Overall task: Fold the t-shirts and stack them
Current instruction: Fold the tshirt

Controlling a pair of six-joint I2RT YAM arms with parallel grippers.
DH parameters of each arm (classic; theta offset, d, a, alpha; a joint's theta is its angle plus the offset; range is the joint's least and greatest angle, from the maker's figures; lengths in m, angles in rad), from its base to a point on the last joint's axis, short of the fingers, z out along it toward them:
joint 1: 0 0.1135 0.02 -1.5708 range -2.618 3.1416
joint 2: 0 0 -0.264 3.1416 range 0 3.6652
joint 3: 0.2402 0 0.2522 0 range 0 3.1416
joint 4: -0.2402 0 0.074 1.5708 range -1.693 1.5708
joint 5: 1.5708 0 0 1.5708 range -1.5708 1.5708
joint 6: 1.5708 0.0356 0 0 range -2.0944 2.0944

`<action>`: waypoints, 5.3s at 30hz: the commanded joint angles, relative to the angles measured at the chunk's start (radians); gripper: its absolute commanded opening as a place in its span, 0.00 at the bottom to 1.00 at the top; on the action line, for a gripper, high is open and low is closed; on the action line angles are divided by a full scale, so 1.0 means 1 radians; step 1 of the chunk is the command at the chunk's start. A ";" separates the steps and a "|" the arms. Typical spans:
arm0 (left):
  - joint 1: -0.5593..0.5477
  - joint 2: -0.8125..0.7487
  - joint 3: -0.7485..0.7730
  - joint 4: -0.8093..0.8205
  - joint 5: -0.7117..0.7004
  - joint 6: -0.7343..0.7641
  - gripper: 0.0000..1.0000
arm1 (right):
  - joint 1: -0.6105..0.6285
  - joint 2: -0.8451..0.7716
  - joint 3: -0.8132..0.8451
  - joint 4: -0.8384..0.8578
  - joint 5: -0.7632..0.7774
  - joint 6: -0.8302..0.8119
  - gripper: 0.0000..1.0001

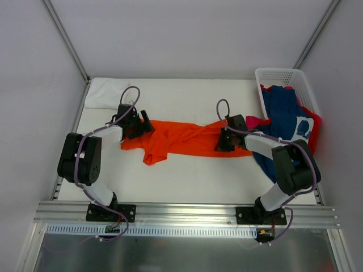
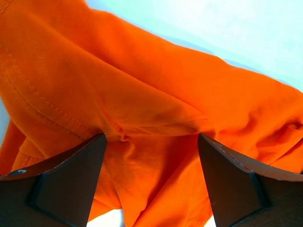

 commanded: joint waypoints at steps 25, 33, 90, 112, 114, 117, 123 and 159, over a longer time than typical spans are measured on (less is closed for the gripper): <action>-0.180 -0.821 -0.198 -0.327 -0.287 -0.081 0.91 | 0.113 -0.627 -0.005 -0.524 0.348 -0.046 1.00; -0.180 -0.858 -0.294 -0.293 -0.279 -0.087 0.92 | -0.005 -0.148 0.433 -0.477 0.328 -0.209 1.00; -0.180 -0.822 -0.432 -0.169 -0.225 -0.104 0.95 | -0.192 0.246 0.424 -0.274 0.173 -0.089 0.00; -0.180 -0.899 -0.448 -0.167 -0.175 -0.124 0.94 | -0.051 -0.122 0.346 -0.492 0.405 -0.146 0.00; -0.180 -0.910 -0.449 -0.165 -0.167 -0.127 0.93 | -0.040 -0.149 0.321 -0.515 0.423 -0.149 0.00; -0.180 -0.924 -0.457 -0.165 -0.162 -0.130 0.93 | -0.013 -0.206 0.252 -0.533 0.435 -0.140 0.00; -0.180 -0.944 -0.472 -0.165 -0.149 -0.136 0.93 | 0.042 -0.338 0.084 -0.541 0.458 -0.088 0.00; -0.181 -0.973 -0.439 -0.205 -0.146 -0.150 0.93 | 0.177 -0.296 0.221 -0.479 0.517 0.122 0.99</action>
